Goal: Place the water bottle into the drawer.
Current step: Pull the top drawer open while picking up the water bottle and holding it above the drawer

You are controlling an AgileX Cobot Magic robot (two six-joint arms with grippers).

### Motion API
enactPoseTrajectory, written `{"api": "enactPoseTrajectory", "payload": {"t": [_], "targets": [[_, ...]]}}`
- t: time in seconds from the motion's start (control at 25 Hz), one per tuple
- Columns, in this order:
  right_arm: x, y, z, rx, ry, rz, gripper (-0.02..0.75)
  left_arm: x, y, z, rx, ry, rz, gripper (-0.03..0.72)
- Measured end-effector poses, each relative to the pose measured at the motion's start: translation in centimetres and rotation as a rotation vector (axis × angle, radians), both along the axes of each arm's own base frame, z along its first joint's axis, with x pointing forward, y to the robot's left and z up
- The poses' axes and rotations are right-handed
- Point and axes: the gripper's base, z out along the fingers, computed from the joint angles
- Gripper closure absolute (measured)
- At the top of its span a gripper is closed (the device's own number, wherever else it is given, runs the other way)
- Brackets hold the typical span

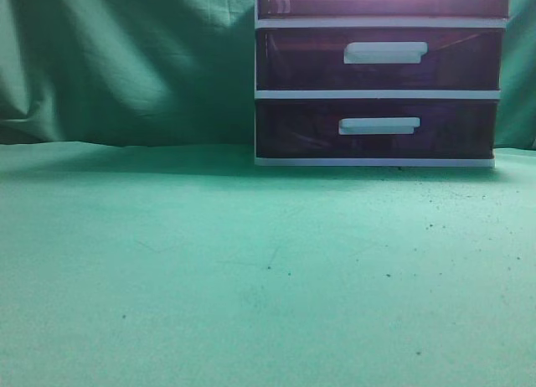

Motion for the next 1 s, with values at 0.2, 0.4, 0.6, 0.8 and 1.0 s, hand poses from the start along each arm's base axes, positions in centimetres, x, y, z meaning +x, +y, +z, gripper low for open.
{"api": "enactPoseTrajectory", "payload": {"t": [0.2,0.4,0.6,0.8,1.0], "targets": [[0.0,0.0,0.0,0.0,0.0,0.0,0.738,1.2,0.0,-0.8,0.001,0.05,0.0,0.049],[0.0,0.0,0.0,0.0,0.0,0.0,0.738,2.5,-0.1,-2.3,-0.017,0.115,0.007,0.05],[0.0,0.0,0.0,0.0,0.0,0.0,0.738,4.3,0.0,-3.8,-0.012,0.109,0.008,0.05],[0.0,0.0,0.0,0.0,0.0,0.0,0.738,6.3,0.0,-5.5,0.06,0.08,-0.035,0.05],[0.0,0.0,0.0,0.0,0.0,0.0,0.738,8.2,-0.1,-6.7,0.083,0.007,-0.061,0.154]]}}
